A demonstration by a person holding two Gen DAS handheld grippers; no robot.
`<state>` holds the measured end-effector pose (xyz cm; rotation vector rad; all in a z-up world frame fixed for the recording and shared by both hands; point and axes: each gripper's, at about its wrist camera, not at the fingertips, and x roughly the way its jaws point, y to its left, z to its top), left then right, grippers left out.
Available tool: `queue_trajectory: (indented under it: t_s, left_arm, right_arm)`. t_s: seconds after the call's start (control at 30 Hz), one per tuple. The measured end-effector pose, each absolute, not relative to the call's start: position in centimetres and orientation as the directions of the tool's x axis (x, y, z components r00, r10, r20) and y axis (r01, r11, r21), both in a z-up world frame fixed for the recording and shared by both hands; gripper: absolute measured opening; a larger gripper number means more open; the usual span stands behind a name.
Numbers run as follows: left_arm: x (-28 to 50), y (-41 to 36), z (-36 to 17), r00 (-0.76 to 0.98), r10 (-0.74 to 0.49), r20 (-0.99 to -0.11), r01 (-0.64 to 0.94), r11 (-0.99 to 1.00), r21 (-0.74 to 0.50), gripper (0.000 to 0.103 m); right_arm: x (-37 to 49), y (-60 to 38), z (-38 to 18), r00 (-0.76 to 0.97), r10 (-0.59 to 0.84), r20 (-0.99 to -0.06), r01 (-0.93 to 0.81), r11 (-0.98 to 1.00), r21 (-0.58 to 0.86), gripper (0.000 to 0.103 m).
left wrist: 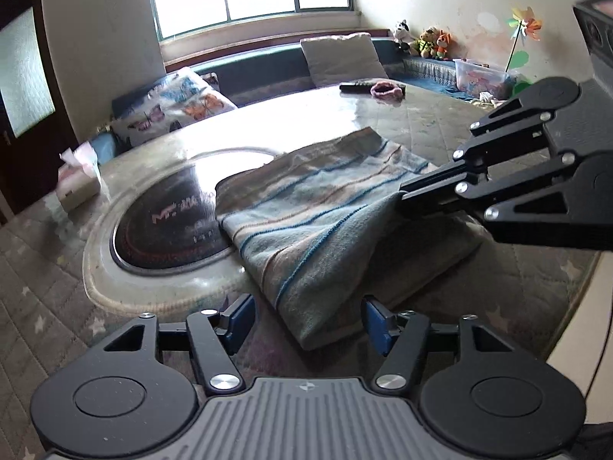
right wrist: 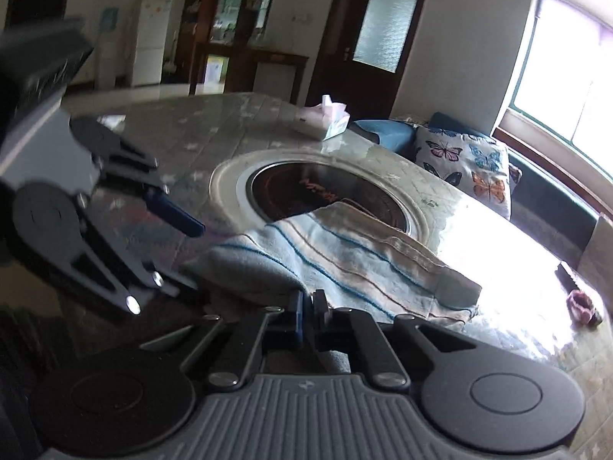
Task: Fold clothes
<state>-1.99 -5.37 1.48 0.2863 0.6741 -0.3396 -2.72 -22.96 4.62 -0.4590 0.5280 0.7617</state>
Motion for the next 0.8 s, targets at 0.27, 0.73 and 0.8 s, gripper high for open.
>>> queue_trajectory:
  t_s: [0.27, 0.73, 0.8]
  left_arm:
    - [-1.7, -6.0, 0.7, 0.761, -0.137, -0.635, 0.358, 0.904, 0.234, 0.054]
    - [-1.8, -3.7, 0.3, 0.737, -0.130, -0.663, 0.296, 0.945, 0.143, 0.012]
    - [-1.9, -3.6, 0.3, 0.739, -0.129, -0.662, 0.291, 0.946, 0.140, 0.011]
  right_arm:
    - [-2.9, -23.2, 5.1, 0.608, 0.528, -0.593, -0.739, 0.649, -0.181, 0.004]
    - [-3.6, -24.1, 3.8, 0.573, 0.509, -0.642, -0.752, 0.638, -0.165, 0.020]
    - [-3.4, -24.6, 3.3, 0.569, 0.492, -0.659, -0.743, 0.650, -0.156, 0.019]
